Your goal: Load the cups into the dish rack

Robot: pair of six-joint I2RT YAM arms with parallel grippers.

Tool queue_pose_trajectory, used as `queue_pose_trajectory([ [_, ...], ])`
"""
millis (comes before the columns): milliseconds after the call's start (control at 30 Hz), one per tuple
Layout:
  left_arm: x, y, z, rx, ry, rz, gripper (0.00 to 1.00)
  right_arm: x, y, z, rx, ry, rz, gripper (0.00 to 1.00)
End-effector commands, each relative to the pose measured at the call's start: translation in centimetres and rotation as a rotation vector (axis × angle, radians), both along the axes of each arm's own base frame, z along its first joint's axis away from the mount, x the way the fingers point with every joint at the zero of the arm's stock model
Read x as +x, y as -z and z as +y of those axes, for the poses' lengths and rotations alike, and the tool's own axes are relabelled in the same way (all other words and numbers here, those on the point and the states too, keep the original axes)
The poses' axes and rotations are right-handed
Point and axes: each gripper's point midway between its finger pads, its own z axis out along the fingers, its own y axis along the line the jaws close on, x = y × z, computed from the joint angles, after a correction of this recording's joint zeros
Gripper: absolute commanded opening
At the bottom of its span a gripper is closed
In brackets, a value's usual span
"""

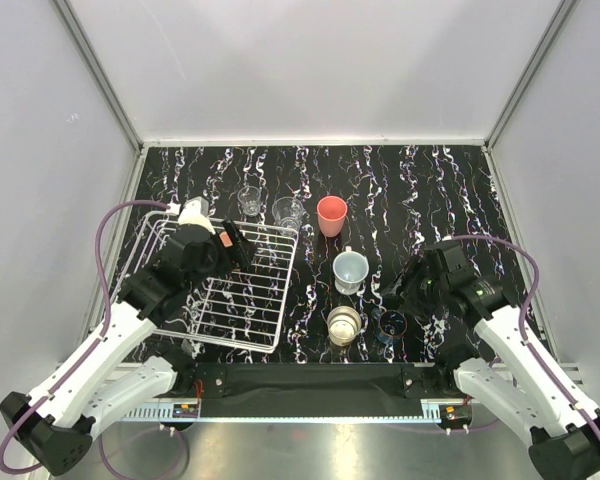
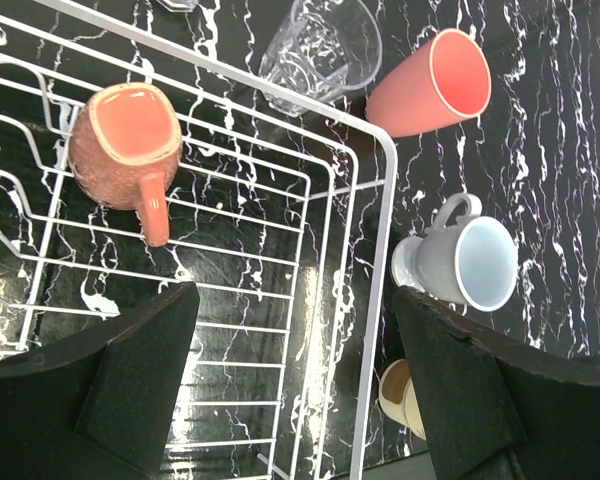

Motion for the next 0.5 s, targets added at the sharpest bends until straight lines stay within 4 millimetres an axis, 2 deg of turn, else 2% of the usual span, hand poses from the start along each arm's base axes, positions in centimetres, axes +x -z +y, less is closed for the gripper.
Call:
queue_pose_trajectory([
  [0, 0.3, -1.8, -0.8, -0.035, 0.045, -0.061, 0.86, 1.1, -0.6, 0.1, 0.044, 0.144, -0.011, 0.65],
  [167, 0.1, -1.7, -0.4, -0.01, 0.046, -0.066, 0.87, 1.0, -0.9, 0.8, 0.069, 0.241, 0.057, 0.65],
  [300, 0.1, -1.6, -0.2, -0.006, 0.046, -0.07, 0.86, -0.5, 0.2, -0.3, -0.061, 0.343, 0.175, 0.67],
  [400, 0.0, -1.5, -0.4, -0.013, 0.054, -0.075, 0.86, -0.4, 0.4, 0.5, -0.083, 0.35, 0.192, 0.67],
  [467, 0.0, -1.4, -0.5, -0.015, 0.06, -0.074, 0.87, -0.4, 0.5, -0.1, -0.115, 0.395, 0.2, 0.68],
])
